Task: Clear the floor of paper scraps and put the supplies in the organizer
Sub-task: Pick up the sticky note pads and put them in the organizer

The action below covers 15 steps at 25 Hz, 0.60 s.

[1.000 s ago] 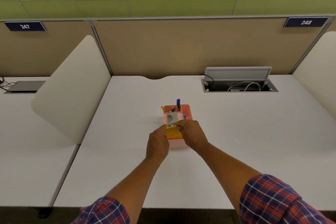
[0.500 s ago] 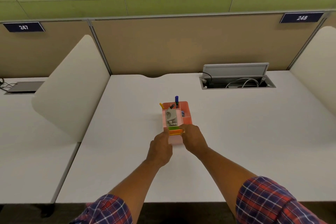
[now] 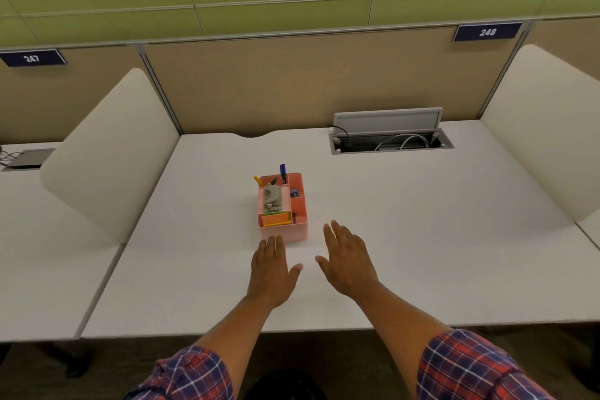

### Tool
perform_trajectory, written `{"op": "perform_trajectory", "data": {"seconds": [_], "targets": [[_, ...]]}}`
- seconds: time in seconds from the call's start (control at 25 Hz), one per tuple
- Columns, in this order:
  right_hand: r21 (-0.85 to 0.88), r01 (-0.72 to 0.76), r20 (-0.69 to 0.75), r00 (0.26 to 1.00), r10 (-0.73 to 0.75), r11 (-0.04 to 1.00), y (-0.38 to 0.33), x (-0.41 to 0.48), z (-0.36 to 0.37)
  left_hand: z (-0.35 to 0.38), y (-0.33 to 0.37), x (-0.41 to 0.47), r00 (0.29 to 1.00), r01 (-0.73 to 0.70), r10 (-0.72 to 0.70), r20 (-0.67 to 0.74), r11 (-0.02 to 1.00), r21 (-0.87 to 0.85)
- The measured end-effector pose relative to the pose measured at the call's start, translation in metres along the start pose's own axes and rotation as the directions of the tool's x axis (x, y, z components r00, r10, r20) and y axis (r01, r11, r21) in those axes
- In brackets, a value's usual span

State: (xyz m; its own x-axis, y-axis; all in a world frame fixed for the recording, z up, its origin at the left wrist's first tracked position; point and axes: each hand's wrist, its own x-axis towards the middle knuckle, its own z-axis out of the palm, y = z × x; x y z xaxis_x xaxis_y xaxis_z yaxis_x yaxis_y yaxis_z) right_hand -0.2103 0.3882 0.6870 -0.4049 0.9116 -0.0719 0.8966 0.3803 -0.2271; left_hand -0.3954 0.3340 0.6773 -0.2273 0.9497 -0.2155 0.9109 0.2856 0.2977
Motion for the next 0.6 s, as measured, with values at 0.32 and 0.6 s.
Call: {"op": "perform_trajectory", "data": {"seconds": [0.32, 0.6], "targets": [[-0.038, 0.07, 0.025, 0.997, -0.069, 0.997, 0.116, -0.082, -0.022, 0.039, 0.103, -0.072, 0.996, 0.085, -0.086, -0.027, 0.996, -0.006], [-0.008, -0.003, 0.054, 0.999, 0.004, 1.0, 0.174, -0.183, -0.008, 0.077, 0.146, -0.152, 1.0, 0.023, -0.023, -0.005, 1.0, 0.007]]}}
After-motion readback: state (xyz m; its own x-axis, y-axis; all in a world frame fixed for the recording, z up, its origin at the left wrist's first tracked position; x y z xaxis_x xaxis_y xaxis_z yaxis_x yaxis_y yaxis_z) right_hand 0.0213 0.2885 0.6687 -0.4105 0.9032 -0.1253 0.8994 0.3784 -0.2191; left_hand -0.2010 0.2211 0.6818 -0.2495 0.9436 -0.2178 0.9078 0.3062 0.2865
